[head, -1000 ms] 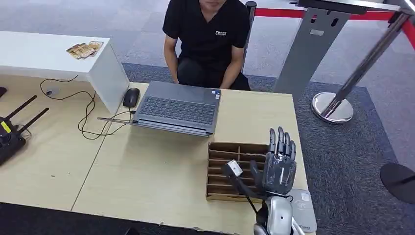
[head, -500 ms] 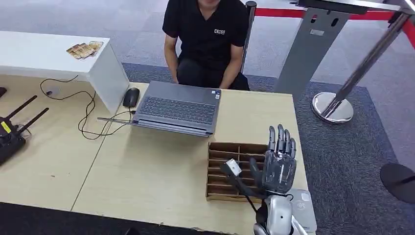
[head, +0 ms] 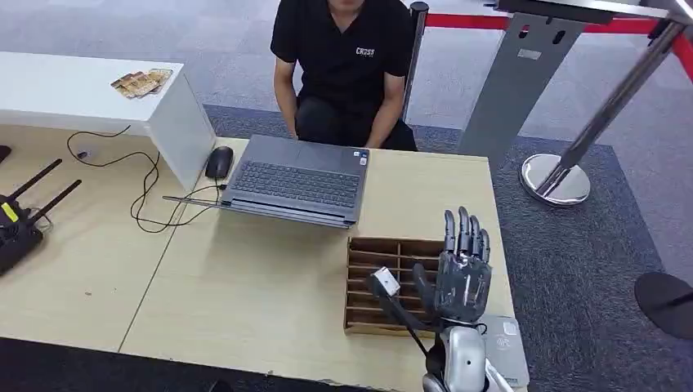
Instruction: Pass the card to the sensor for recognition and then transmit it.
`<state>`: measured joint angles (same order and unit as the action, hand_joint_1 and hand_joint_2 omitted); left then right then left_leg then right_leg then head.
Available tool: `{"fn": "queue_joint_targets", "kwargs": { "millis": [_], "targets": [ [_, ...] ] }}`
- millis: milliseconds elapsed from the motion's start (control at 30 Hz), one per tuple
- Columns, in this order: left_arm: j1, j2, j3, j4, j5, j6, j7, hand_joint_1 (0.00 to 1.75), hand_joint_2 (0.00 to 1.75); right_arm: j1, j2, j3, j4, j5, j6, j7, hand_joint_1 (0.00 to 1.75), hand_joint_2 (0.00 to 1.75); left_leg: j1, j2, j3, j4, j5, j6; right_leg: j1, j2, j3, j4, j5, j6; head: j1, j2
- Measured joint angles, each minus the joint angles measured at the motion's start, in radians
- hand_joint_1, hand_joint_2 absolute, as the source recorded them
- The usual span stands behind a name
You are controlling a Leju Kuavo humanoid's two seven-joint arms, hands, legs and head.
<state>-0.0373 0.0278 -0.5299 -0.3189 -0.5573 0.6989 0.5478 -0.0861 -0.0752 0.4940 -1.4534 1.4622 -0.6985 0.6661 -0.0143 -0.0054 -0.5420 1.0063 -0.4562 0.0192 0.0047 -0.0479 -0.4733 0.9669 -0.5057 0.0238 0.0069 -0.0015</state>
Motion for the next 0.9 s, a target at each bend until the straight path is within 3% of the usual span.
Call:
{"fn": "queue_joint_targets", "kwargs": {
  "millis": [500,533,567,700,767,900],
  "targets": [
    [0.0,0.0,0.002,0.0,-0.002,0.0,0.004,0.0,1.75,0.0,-0.004,0.007,0.0,-0.006,0.0,-0.002,0.0,1.75,0.0,0.0,0.0,0.0,0.0,0.0,0.0,0.0,0.0,0.0,0.0,0.0,0.0,0.0],
    [0.0,0.0,0.003,0.0,-0.002,0.0,0.004,0.0,1.75,0.0,-0.004,0.008,0.0,-0.006,0.0,-0.003,0.12,1.75,0.0,0.0,0.0,0.0,0.0,0.0,0.0,0.0,0.0,0.0,0.0,0.0,0.0,0.0],
    [0.0,0.0,0.003,0.0,-0.003,0.0,0.004,0.0,1.75,0.0,-0.004,0.008,0.0,-0.006,0.0,-0.004,0.45,1.75,0.0,0.0,0.0,0.0,0.0,0.0,0.0,0.0,0.0,0.0,0.0,0.0,0.0,0.0],
    [0.0,0.0,0.006,0.0,-0.008,0.0,0.004,0.0,1.75,0.0,-0.004,0.009,0.0,-0.007,0.0,-0.005,0.37,1.75,0.0,0.0,0.0,0.0,0.0,0.0,0.0,0.0,0.0,0.0,0.0,0.0,0.0,0.0],
    [0.0,0.0,0.007,0.0,-0.008,0.0,0.004,0.0,1.75,0.0,-0.004,0.009,0.0,-0.007,0.0,-0.006,0.45,1.75,0.0,0.0,0.0,0.0,0.0,0.0,0.0,0.0,0.0,0.0,0.0,0.0,0.0,0.0],
    [0.0,0.0,0.007,0.0,-0.01,0.0,0.004,0.0,1.75,0.0,-0.004,0.009,0.0,-0.007,0.0,-0.006,0.42,1.75,0.0,0.0,0.0,0.0,0.0,0.0,0.0,0.0,0.0,0.0,0.0,0.0,0.0,0.0]
  ]
}}
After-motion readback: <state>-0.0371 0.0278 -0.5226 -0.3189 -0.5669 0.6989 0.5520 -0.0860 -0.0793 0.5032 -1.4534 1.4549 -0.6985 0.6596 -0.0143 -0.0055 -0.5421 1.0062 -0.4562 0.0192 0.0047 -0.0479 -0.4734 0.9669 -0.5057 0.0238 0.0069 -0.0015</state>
